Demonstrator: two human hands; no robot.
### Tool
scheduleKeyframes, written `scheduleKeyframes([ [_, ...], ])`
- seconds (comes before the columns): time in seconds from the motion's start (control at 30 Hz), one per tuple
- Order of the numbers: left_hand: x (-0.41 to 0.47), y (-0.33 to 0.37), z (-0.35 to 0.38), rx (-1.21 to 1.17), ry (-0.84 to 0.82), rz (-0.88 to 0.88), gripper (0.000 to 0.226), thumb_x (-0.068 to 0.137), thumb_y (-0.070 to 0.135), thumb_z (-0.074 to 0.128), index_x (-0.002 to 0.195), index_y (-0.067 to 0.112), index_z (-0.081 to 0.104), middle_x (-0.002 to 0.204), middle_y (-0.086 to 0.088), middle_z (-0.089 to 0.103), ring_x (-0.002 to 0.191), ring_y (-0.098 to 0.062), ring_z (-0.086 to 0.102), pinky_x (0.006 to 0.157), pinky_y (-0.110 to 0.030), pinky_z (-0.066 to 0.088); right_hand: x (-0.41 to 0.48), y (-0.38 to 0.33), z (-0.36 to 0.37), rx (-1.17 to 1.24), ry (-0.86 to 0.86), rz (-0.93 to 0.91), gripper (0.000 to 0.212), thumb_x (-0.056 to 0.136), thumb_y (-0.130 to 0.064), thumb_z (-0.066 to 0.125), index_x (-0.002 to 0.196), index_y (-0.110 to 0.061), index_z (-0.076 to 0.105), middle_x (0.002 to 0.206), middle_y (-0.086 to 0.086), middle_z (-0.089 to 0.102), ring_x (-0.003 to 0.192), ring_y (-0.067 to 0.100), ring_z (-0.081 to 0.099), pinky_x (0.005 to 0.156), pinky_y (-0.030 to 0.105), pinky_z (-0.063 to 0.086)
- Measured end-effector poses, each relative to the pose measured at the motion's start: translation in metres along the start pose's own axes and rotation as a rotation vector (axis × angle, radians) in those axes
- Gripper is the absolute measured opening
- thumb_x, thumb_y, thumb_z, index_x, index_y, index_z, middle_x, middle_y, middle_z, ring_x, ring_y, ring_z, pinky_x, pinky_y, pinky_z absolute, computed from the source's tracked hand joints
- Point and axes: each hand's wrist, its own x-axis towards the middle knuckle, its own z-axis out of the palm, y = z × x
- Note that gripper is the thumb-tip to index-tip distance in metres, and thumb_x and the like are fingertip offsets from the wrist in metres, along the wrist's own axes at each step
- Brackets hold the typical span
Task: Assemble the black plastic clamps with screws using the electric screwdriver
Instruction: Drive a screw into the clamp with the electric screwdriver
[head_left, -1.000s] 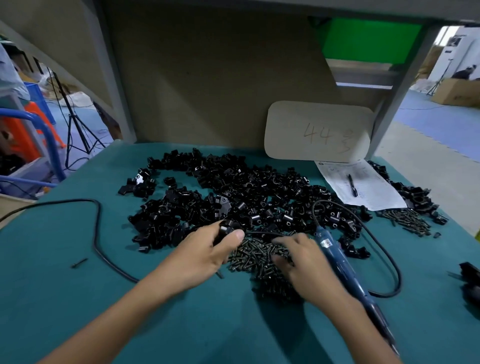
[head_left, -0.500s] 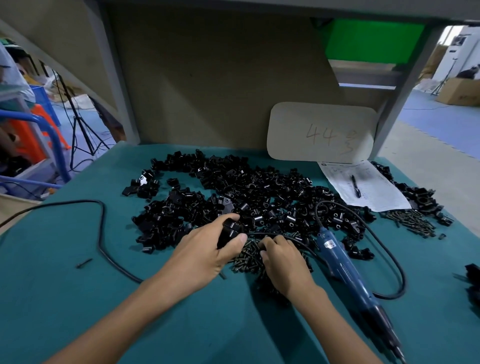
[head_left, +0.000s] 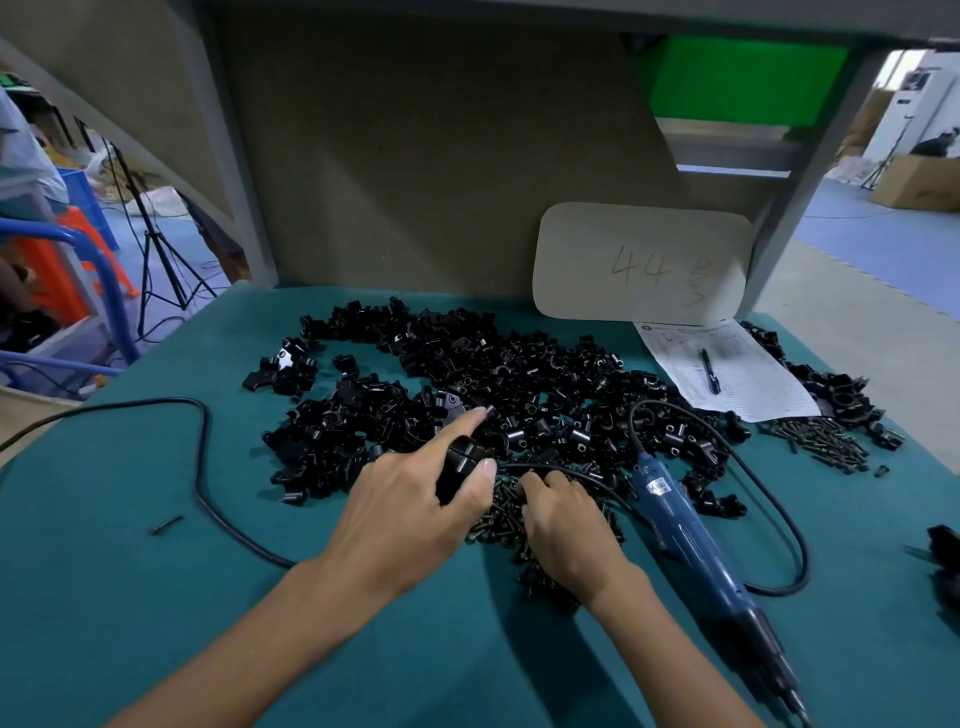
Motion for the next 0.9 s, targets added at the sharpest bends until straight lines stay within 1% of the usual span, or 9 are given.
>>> scheduleKeyframes([
  [0.2,-0.003,-0.001,0.001,0.054,-0.046,0.025,0.068,0.086,0.069,0.025,0.151,0.049,0.033,0.054,-0.004,0.055,0.049,-0.014,0.052,0.053,-0.019,0.033,0.001,-0.002,-0.007,-0.033,-0.027,-0.028,0.018,0.098,0.003,0.046,0.111,-0.009,0.052,0.104,0.011,0.058,0.087,0.028,0.050,0.069,0.035,0.033],
  [0.3,-0.003,-0.001,0.002,0.064,-0.052,0.036,0.068,0.086,0.068,0.027,0.151,0.050,0.032,0.056,0.001,0.056,0.051,-0.010,0.052,0.053,-0.020,0.034,-0.002,-0.002,-0.007,-0.041,-0.049,-0.032,0.018,0.099,0.002,0.045,0.113,-0.007,0.052,0.107,0.013,0.059,0.087,0.029,0.050,0.070,0.035,0.032],
  [0.43,-0.002,-0.001,0.003,0.058,-0.050,0.042,0.066,0.086,0.067,0.028,0.150,0.051,0.034,0.056,0.013,0.055,0.052,-0.008,0.053,0.054,-0.020,0.034,-0.008,-0.003,-0.009,-0.070,-0.115,-0.085,0.032,0.100,0.002,0.043,0.129,-0.006,0.051,0.119,0.018,0.056,0.106,0.035,0.056,0.084,0.040,0.046],
  [0.5,-0.001,-0.001,0.005,0.070,-0.046,0.043,0.066,0.086,0.067,0.027,0.150,0.051,0.035,0.058,0.014,0.055,0.055,-0.007,0.054,0.053,-0.020,0.033,-0.008,-0.003,-0.011,-0.066,-0.122,-0.098,0.031,0.100,0.003,0.043,0.128,-0.007,0.051,0.118,0.017,0.056,0.102,0.034,0.056,0.083,0.041,0.047],
  [0.6,-0.002,-0.002,0.006,0.120,-0.045,0.056,0.065,0.086,0.069,0.026,0.149,0.054,0.031,0.068,0.024,0.056,0.063,-0.004,0.054,0.054,-0.020,0.032,-0.007,-0.002,-0.011,-0.065,-0.095,-0.086,0.018,0.101,0.002,0.044,0.113,-0.008,0.054,0.113,0.015,0.057,0.088,0.028,0.051,0.073,0.033,0.038],
  [0.67,-0.001,-0.003,0.007,0.137,-0.049,0.045,0.067,0.085,0.072,0.022,0.149,0.054,0.029,0.068,0.020,0.057,0.066,-0.002,0.054,0.058,-0.022,0.034,-0.006,-0.001,-0.012,-0.069,-0.126,-0.084,0.012,0.104,-0.007,0.046,0.114,-0.008,0.053,0.116,0.014,0.055,0.095,0.029,0.053,0.078,0.034,0.040],
  [0.73,0.001,-0.004,0.007,0.154,-0.053,0.025,0.070,0.085,0.074,0.019,0.150,0.051,0.031,0.078,0.019,0.059,0.074,-0.001,0.054,0.067,-0.024,0.040,-0.006,-0.001,-0.012,-0.093,-0.186,-0.085,0.018,0.107,-0.017,0.048,0.122,-0.008,0.050,0.123,0.015,0.049,0.110,0.032,0.053,0.093,0.038,0.045],
  [0.8,0.002,-0.005,0.007,0.167,-0.075,0.018,0.067,0.086,0.076,0.019,0.144,0.048,0.036,0.087,0.020,0.058,0.079,-0.001,0.055,0.069,-0.023,0.041,-0.006,-0.002,-0.011,-0.120,-0.202,-0.084,0.019,0.106,-0.013,0.046,0.125,-0.009,0.048,0.127,0.015,0.046,0.112,0.032,0.050,0.099,0.039,0.044],
  [0.9,0.003,-0.005,0.008,0.161,-0.094,0.022,0.052,0.088,0.077,0.022,0.123,0.045,0.043,0.081,0.019,0.056,0.075,0.001,0.056,0.062,-0.019,0.042,-0.008,-0.005,-0.009,-0.148,-0.162,-0.088,0.022,0.104,-0.005,0.042,0.125,-0.011,0.045,0.127,0.012,0.045,0.109,0.028,0.049,0.099,0.034,0.040],
])
